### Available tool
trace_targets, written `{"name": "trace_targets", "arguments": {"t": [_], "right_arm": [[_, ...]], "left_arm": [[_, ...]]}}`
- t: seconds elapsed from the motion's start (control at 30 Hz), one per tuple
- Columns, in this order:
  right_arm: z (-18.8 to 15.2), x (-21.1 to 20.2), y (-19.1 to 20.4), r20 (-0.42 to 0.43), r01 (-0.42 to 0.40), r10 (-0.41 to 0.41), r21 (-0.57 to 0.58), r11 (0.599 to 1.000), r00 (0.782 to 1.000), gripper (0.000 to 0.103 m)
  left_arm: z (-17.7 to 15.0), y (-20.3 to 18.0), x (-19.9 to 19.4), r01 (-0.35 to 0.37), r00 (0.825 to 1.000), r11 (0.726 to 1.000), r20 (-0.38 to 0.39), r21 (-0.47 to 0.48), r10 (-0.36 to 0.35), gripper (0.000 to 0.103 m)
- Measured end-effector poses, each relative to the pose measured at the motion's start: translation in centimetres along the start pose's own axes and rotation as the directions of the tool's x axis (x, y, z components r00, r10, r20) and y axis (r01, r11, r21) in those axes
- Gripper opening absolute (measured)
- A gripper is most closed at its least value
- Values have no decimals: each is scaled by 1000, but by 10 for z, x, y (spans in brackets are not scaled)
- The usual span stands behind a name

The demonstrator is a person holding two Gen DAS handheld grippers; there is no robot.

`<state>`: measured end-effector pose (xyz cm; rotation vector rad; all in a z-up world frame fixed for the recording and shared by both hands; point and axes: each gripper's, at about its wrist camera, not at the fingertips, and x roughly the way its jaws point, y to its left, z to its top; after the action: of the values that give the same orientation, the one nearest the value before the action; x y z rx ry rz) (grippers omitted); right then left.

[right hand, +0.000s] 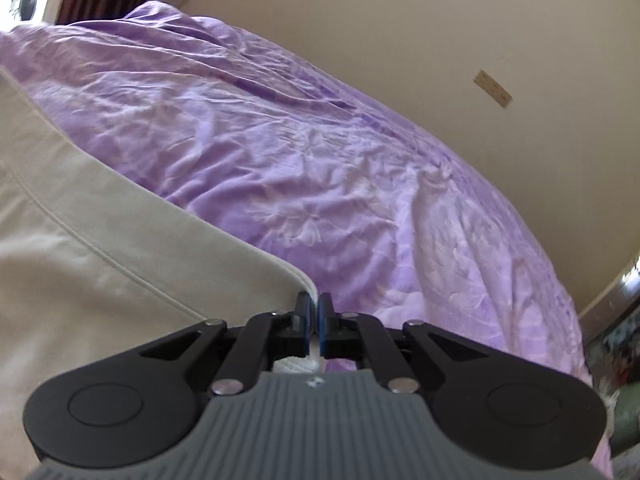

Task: Fold small clothes
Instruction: 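Lay the folded hem down and open both tools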

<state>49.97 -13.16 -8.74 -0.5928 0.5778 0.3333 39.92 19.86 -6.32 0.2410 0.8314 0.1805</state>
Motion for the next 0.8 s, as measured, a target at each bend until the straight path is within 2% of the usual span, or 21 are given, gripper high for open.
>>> {"name": "trace_targets", "arguments": {"t": [0.23, 0.3, 0.33, 0.37, 0.4, 0.43, 0.47, 0.6, 0.67, 0.77, 0.8], "right_arm": [[-9, 30, 8, -54, -20, 20, 5, 1000, 998, 0], [-11, 36, 9, -74, -36, 37, 11, 999, 997, 0], [-11, 38, 8, -82, -34, 35, 14, 999, 996, 16], [-12, 38, 8, -85, -22, 23, 14, 1000, 996, 29], [-11, 36, 6, -91, -6, 8, 20, 1000, 996, 53], [-10, 32, 4, -91, -4, 7, 34, 999, 996, 57], [-10, 26, 0, -89, -15, 20, 54, 998, 996, 57], [-11, -14, -8, -102, -40, 52, 121, 992, 993, 58], [-14, -41, -12, -101, -72, 91, 174, 982, 991, 58], [-24, -85, -14, -97, -146, 181, 285, 947, 979, 55], [-30, -99, -13, -97, -172, 213, 325, 930, 972, 51]], "left_arm": [[-9, -5, 34, 17, 998, 1000, -60, -17, -18, 4], [-10, -1, 36, 22, 997, 999, -71, -29, -24, 12], [-10, 2, 35, 27, 997, 999, -72, -35, -29, 16], [-10, 5, 32, 29, 997, 998, -75, -49, -33, 25], [-10, 9, 27, 22, 997, 998, -79, -66, -27, 31], [-10, 13, 20, 7, 996, 996, -89, -83, -15, 46], [-10, 16, 12, 4, 996, 995, -89, -96, -12, 50], [-20, 25, -39, 36, 998, 993, -50, -110, -41, 50], [-29, 27, -70, 80, 996, 989, -33, -126, -85, 49], [-51, 27, -115, 159, 987, 970, -7, -185, -163, 33], [-59, 25, -127, 184, 982, 961, 3, -204, -188, 32]]}}
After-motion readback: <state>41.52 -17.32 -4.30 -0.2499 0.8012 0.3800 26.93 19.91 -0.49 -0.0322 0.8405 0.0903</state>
